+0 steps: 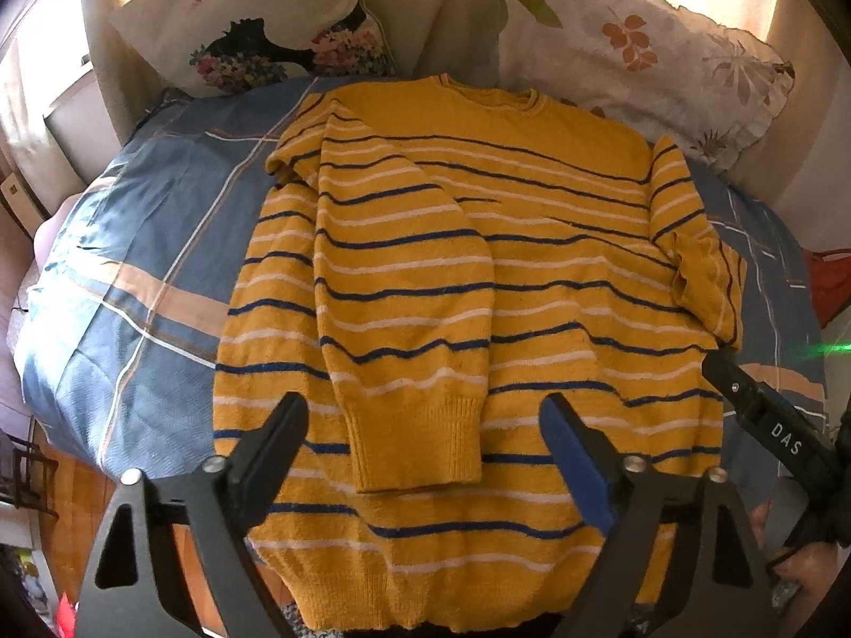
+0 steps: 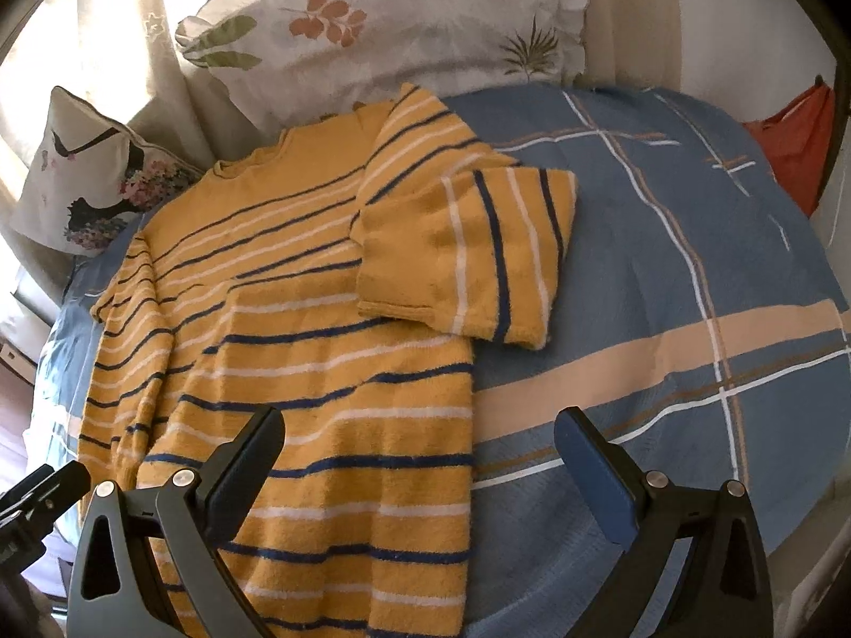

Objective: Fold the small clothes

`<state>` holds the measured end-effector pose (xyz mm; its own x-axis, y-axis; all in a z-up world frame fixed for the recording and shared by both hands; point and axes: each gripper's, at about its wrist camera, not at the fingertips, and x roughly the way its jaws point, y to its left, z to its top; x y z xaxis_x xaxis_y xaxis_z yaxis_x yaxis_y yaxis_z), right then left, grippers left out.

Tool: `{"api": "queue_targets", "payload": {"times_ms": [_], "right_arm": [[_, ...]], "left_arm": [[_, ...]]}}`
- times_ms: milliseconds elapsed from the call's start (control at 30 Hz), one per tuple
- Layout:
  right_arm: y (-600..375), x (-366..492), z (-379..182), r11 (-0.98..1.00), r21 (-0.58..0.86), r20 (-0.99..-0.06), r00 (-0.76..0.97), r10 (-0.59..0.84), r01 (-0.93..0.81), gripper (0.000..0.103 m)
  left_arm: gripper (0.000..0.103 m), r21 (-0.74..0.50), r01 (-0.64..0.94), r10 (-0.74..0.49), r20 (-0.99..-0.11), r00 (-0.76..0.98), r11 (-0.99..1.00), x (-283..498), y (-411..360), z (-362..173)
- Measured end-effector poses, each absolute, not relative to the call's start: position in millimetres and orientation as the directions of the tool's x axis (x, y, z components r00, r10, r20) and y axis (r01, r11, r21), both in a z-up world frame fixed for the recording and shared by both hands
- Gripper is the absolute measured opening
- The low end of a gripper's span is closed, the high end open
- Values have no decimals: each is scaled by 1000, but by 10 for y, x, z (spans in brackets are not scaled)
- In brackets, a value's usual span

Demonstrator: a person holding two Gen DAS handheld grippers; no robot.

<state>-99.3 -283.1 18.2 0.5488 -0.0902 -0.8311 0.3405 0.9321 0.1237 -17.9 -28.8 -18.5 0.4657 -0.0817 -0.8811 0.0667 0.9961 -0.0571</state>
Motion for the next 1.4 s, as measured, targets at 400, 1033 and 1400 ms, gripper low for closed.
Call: {"api": "queue_targets", "payload": {"times_ms": [400,1033,1400], "right_arm": [[-2876,-738,357,962,33,-777,612,-146,272,99],[-4097,-572,707,870,-16,-728,591,-348,492,14],[-5102,-1332,687,687,-24,-757,436,-487,726,66]], "left_arm": [[84,-40,59,-64,-860,506,997,30,-241,-103],[77,-138,-107,-71,-875,478,985,349,395,-121],[77,-228,-109,-167,-899,404,967,318,385,-359]]}}
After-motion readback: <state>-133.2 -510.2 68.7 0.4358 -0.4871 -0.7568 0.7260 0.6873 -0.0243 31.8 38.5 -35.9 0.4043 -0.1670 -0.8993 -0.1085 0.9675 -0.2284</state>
